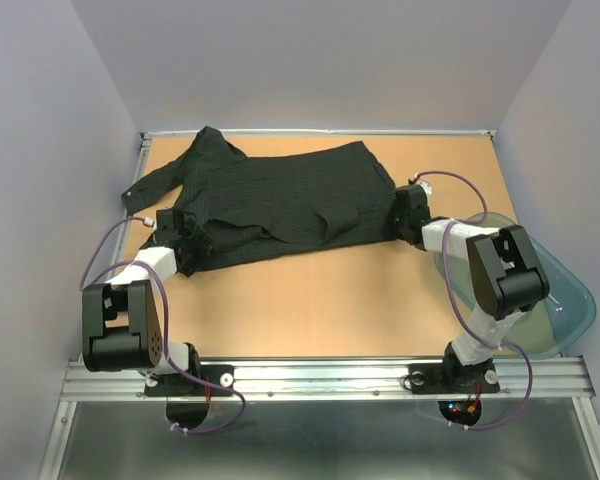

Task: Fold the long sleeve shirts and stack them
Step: Fold the shirt

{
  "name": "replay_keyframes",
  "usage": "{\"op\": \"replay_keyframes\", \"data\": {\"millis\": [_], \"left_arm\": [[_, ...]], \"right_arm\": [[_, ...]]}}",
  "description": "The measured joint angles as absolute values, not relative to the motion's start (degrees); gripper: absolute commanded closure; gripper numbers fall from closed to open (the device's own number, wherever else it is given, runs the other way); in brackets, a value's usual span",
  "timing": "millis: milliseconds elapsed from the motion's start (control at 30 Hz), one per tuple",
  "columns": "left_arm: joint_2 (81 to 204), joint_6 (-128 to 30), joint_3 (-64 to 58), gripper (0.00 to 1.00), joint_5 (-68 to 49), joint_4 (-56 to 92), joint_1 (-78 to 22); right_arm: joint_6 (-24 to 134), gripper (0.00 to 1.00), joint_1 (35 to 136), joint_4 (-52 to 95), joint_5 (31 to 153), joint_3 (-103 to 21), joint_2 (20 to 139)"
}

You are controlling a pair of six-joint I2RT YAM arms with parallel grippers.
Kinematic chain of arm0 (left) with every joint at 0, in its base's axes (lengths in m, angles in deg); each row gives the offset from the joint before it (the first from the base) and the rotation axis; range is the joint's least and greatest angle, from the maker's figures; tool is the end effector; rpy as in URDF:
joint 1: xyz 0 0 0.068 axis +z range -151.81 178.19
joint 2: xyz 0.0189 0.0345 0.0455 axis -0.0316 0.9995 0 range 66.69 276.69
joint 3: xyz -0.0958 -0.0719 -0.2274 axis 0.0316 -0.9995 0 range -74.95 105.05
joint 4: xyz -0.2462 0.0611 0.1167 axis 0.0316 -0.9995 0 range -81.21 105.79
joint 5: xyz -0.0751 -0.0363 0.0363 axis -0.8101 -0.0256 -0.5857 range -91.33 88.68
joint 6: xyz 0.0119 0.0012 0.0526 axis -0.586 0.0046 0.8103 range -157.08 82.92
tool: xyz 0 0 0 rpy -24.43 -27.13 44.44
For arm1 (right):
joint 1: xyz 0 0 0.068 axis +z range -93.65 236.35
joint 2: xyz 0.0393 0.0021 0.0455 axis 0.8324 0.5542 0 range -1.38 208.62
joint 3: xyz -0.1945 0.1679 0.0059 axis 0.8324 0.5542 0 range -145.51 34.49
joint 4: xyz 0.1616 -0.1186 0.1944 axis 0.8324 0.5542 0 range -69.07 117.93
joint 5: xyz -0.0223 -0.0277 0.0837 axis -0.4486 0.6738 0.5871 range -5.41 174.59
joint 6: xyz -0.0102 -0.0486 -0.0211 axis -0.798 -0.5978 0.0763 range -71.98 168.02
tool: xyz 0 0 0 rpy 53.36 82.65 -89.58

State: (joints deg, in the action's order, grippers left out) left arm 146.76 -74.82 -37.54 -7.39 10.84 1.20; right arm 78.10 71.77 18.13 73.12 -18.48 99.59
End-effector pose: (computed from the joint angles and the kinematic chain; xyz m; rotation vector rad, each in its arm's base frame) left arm 0.2857 0.0112 0.1419 -0.8010 2.3003 -0.4050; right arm 0.3537 0.0901 0.1233 0.3951 2.3114 0.1565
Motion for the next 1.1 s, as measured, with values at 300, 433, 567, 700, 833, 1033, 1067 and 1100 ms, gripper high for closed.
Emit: {"op": "replay_keyframes", "data": {"millis": [300,433,567,700,833,1033,1067,1100], "left_arm": [[144.4,-71.7,-37.9,0.25,-5.1,6.6,8.4],[142.2,-70.2,-37.9,0.25,-4.4,4.0,9.3],[135.7,-69.1,-37.9,0.25,-6.1,2.7,7.3],[130.2,-69.4,-37.9,0.25,-10.1,3.9,4.8],[130.6,-70.6,-37.9,0.25,-12.1,6.3,3.6],[138.5,-71.4,-37.9,0.25,-12.8,9.5,3.4],[139.9,-71.5,-37.9,0.25,-12.7,9.8,3.4],[141.3,-71.5,-37.9,0.25,-12.5,10.1,3.4]], "right_arm": [[78.8,0.66,72.1,25.1,73.4,-8.7,87.7],[76.2,0.66,72.1,28.8,75.5,-8.2,81.3],[74.5,0.64,74.0,28.8,82.1,-8.4,75.7],[75.4,0.63,82.4,24.7,90.2,-9.9,76.1],[78.6,0.64,92.2,16.1,97.0,-14.6,82.7],[84.1,0.66,100.8,-0.3,105.5,-25.2,101.1],[84.6,0.66,101.5,-1.2,105.9,-26.5,103.2],[85.0,0.66,102.5,-2.0,106.5,-28.8,106.5]]}}
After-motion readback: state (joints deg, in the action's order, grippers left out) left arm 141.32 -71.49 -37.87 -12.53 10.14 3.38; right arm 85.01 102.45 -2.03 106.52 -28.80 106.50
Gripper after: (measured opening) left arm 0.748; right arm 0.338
